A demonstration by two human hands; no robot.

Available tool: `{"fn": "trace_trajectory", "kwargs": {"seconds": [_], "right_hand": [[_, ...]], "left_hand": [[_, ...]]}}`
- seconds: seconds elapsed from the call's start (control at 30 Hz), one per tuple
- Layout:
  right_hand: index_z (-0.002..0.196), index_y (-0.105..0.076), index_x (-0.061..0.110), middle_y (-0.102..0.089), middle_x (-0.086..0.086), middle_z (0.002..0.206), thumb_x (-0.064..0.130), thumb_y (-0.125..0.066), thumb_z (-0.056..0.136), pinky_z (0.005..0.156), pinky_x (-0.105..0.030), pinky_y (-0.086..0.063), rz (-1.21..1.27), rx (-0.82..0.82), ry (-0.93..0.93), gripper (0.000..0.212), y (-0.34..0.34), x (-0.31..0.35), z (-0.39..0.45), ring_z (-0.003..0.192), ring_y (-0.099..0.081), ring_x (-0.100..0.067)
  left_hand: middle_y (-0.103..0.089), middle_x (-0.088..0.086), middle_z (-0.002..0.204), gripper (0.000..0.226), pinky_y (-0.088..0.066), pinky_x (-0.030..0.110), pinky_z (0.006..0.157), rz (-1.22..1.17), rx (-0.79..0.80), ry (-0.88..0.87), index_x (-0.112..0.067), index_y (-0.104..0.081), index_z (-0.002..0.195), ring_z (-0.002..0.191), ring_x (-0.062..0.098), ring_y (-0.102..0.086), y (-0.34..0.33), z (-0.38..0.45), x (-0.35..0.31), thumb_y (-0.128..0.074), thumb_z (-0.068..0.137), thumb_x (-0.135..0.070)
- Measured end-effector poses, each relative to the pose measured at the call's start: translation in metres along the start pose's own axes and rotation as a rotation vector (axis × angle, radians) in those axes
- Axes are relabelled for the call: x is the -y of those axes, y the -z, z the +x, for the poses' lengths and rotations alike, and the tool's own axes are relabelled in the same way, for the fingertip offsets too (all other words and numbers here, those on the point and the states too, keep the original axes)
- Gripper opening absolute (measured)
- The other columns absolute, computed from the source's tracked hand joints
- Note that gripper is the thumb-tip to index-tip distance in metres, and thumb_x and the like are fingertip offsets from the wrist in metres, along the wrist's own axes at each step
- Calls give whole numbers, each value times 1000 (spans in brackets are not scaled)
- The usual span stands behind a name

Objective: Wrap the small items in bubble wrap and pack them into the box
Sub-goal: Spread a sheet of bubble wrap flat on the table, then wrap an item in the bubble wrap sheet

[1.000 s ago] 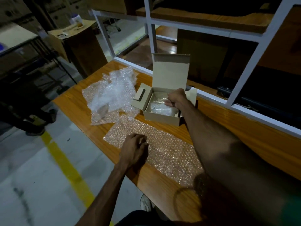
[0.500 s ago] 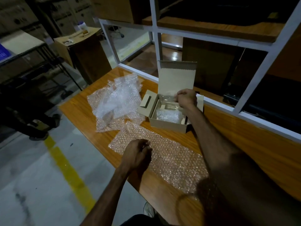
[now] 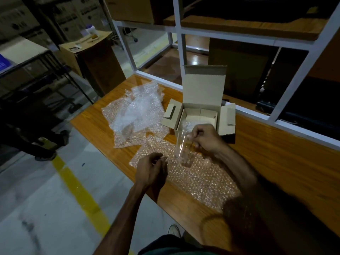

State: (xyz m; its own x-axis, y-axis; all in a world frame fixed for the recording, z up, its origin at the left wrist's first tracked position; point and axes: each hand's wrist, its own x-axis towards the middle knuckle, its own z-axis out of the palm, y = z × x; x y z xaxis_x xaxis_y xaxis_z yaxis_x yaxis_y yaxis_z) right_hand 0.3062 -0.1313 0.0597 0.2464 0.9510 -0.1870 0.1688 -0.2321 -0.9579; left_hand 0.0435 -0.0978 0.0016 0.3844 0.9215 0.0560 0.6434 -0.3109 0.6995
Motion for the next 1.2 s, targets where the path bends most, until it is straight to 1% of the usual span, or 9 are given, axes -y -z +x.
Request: {"fn": "trace_trajectory", "kwargs": {"seconds": [0.17,0.23,0.4,0.5,0.6,0.77,0.9,1.1,1.2], "right_hand": [[73,-61,16,-62,-4,73,2,-70,97,45,-24,-44,72,-24,-125,30,-35,-25,0,54,-57,-11],[72,-62,18,-63,-5,76,6,-72,97,52,-31,-48,80,-39,-132,29,-47,-29,6,64,-58,-16],[74,-64,19,-66,-9,80,10,-71,98,48,-30,-38,88,-15,-199,26,-72,-38,18,61,-52,-16],[70,-66,27,-73,-7,84,10,-71,96,50,-33,-41,63,-35,-216,32,-88,-45,21,64,-57,-17],[69,-67,29,-73,-2,81,9,-69,97,54,-35,-45,67,-83,-216,34,-101,-48,22,67,-63,-17],[75,-65,27,-72,2,83,14,-70,98,68,-43,-61,36,-121,-170,27,-108,-51,21,73,-71,-15],[73,-64,32,-72,4,84,16,-74,96,74,-53,-65,-29,-111,-129,30,-107,-50,24,72,-75,-13],[76,-65,38,-73,-3,84,14,-69,98,71,-63,-62,-108,-102,-129,33,-101,-54,26,73,-74,-23],[76,-66,43,-73,-2,83,19,-69,98,71,-64,-62,-143,-106,-103,33,-100,-54,26,73,-73,-26]], "left_hand": [[-74,6,125,38,-57,34,84,41,-100,81,-12,-72,128,102,16,-69,19,17,14,-56,104,-37],[-72,11,131,34,-56,39,93,113,-114,77,-10,-71,131,114,25,-68,27,27,19,-60,105,-29],[-73,19,126,51,-57,43,98,253,-66,133,-4,-69,130,111,34,-70,33,54,33,-51,101,-41],[-74,14,117,54,-59,51,95,309,-45,157,-12,-70,124,105,32,-69,22,68,58,-47,96,-52],[-69,17,129,52,-56,55,99,345,-34,181,-15,-66,135,115,35,-65,18,74,66,-56,95,-48],[-60,19,135,54,-53,47,98,348,-62,227,-17,-63,140,119,34,-58,19,71,53,-71,94,-44],[-75,11,116,53,-62,41,83,205,-95,284,-13,-66,131,95,26,-72,17,73,51,-65,92,-48],[-76,4,99,13,-61,36,79,149,29,372,-20,-71,94,87,21,-70,26,88,49,-80,87,-15],[-70,5,87,10,-58,34,75,79,49,351,-16,-66,85,85,25,-68,27,91,47,-75,89,-13]]}}
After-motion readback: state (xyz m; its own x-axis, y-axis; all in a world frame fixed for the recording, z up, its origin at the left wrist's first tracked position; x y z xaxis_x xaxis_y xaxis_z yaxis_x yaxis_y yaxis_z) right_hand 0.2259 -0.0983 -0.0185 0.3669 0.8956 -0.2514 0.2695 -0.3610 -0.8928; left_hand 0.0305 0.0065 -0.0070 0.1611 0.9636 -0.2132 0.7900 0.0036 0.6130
